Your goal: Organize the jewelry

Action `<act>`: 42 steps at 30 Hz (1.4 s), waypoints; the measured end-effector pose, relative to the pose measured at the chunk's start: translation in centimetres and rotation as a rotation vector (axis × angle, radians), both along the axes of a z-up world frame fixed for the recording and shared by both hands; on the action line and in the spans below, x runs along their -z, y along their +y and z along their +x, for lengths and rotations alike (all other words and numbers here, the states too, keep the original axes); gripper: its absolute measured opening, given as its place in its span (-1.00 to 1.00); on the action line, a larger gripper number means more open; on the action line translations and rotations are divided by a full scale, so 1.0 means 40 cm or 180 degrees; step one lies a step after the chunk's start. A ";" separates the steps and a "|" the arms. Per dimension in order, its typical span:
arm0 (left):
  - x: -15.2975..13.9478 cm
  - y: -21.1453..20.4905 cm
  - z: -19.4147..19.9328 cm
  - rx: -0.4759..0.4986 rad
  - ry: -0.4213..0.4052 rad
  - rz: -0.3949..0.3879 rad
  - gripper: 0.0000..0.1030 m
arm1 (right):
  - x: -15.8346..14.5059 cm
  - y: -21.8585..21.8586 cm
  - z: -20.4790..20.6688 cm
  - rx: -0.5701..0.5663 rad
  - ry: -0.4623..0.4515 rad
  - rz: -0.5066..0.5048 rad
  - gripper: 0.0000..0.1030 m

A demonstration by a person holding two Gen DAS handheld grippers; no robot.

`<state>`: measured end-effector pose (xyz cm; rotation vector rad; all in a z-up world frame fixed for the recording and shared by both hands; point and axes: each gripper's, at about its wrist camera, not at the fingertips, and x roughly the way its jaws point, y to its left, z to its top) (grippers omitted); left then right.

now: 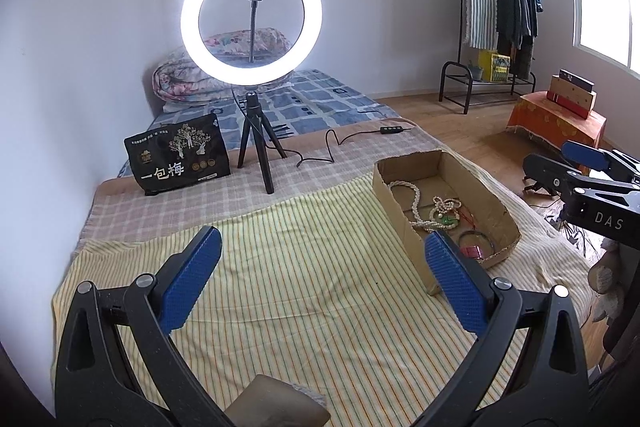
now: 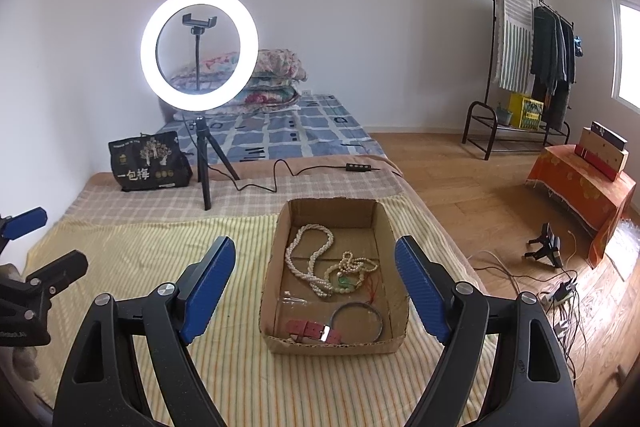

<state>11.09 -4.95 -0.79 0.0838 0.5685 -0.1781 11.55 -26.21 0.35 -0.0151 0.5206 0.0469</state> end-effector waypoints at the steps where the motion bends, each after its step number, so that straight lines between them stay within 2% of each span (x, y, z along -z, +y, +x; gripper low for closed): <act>1: 0.000 0.000 0.000 -0.0002 -0.0003 0.0002 1.00 | 0.000 0.000 0.000 0.0004 -0.0002 0.0003 0.59; 42: -0.007 -0.030 -0.018 0.0077 0.0011 -0.0034 1.00 | 0.017 -0.004 0.006 -0.0022 0.0062 -0.0023 0.60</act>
